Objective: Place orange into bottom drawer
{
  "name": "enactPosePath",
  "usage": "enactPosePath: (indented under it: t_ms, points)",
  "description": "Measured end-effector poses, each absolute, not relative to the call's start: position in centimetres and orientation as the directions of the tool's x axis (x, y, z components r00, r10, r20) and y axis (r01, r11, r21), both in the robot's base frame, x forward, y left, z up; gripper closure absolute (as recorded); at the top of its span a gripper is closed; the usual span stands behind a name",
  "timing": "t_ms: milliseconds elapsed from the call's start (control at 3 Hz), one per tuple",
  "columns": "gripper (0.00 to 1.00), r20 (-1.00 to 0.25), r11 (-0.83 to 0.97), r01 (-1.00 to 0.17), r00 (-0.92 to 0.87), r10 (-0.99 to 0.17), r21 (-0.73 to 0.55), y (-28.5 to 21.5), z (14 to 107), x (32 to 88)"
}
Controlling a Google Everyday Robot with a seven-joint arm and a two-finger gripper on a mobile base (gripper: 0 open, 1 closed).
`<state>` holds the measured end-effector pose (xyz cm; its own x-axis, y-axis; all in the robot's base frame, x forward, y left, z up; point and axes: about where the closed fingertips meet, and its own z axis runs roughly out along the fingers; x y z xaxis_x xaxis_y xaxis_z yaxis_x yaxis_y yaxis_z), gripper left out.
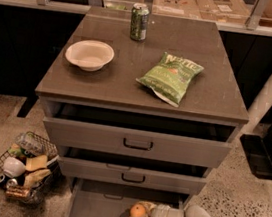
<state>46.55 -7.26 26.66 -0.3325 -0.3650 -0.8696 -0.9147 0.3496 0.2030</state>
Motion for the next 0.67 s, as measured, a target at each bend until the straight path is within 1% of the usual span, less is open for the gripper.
enactPosePath:
  t_ms: [667]
  points:
    - [1.0,-0.928,0.216,-0.954,-0.262,-0.265,0.208,0.2,20.1,45.8]
